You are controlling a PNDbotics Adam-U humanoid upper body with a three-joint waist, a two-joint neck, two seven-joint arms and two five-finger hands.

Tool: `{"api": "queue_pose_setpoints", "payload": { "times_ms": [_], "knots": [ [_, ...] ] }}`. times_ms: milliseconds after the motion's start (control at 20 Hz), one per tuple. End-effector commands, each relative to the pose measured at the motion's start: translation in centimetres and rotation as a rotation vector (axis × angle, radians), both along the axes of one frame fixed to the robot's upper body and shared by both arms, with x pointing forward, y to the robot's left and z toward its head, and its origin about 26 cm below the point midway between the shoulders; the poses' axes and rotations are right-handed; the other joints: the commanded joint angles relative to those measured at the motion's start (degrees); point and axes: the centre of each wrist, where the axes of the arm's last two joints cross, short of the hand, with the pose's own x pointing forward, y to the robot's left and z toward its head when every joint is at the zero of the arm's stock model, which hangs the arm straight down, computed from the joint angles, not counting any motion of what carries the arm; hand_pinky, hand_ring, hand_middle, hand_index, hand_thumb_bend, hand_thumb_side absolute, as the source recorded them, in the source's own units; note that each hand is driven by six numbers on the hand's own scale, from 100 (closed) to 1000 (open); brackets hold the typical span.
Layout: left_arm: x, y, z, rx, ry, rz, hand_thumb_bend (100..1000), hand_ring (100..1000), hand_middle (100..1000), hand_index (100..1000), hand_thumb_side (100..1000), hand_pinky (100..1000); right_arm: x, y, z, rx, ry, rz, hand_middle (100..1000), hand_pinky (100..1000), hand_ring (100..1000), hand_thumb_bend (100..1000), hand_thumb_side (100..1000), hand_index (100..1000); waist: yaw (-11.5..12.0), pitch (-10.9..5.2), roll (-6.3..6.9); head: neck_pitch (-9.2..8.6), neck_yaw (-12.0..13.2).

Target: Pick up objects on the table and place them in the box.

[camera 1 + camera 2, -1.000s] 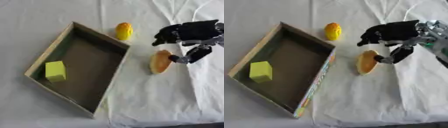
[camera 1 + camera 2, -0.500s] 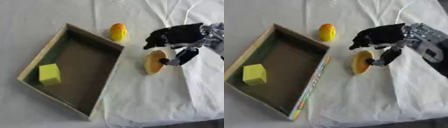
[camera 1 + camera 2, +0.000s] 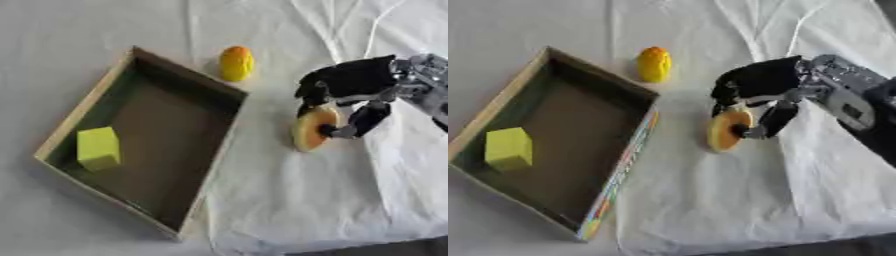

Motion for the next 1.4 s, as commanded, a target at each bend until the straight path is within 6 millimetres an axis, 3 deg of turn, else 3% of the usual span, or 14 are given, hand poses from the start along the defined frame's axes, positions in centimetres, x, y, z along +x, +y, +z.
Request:
{"api": "queue_pose_setpoints", "payload": {
  "times_ms": [50,150,550,850,1150,1400],
  "knots": [
    [-0.1,0.0,0.8,0.018,-0.020,-0.006,100,743,722,830,593,857,-0.3,-0.2,0.9,0.076,-0.015,-0.030,438,831,704,100,294,656,0.0,-0.73,0.13,0.39,0.5],
    [-0.1,0.0,0.8,0.017,-0.020,-0.006,100,742,721,830,593,857,-0.5,-0.1,0.9,0.130,-0.015,-0.045,375,786,598,100,280,598,0.0,-0.71,0.12,0.37,0.6],
    [-0.2,0.1,0.7,0.016,-0.016,-0.004,100,739,717,829,593,857,-1.6,0.0,2.3,0.280,0.011,-0.049,289,770,539,100,248,511,-0.1,-0.65,0.07,0.66,1.1],
    [-0.2,0.2,0.7,0.017,-0.016,0.000,100,737,714,828,594,857,-3.0,1.3,6.7,0.419,-0.062,0.057,260,763,527,100,205,489,-0.4,-0.78,-0.02,0.77,1.5],
    [-0.2,0.2,0.8,0.022,-0.017,-0.001,100,737,713,827,594,857,-4.2,4.7,12.5,0.557,-0.141,0.231,250,766,525,100,198,485,-0.5,-1.25,-0.23,0.77,1.3],
    [-0.2,0.2,0.9,0.018,-0.019,-0.002,100,738,715,829,615,857,-3.2,9.4,15.5,0.601,-0.121,0.387,249,763,524,100,202,482,-0.1,-1.68,-0.35,0.77,0.8]
  ]
}}
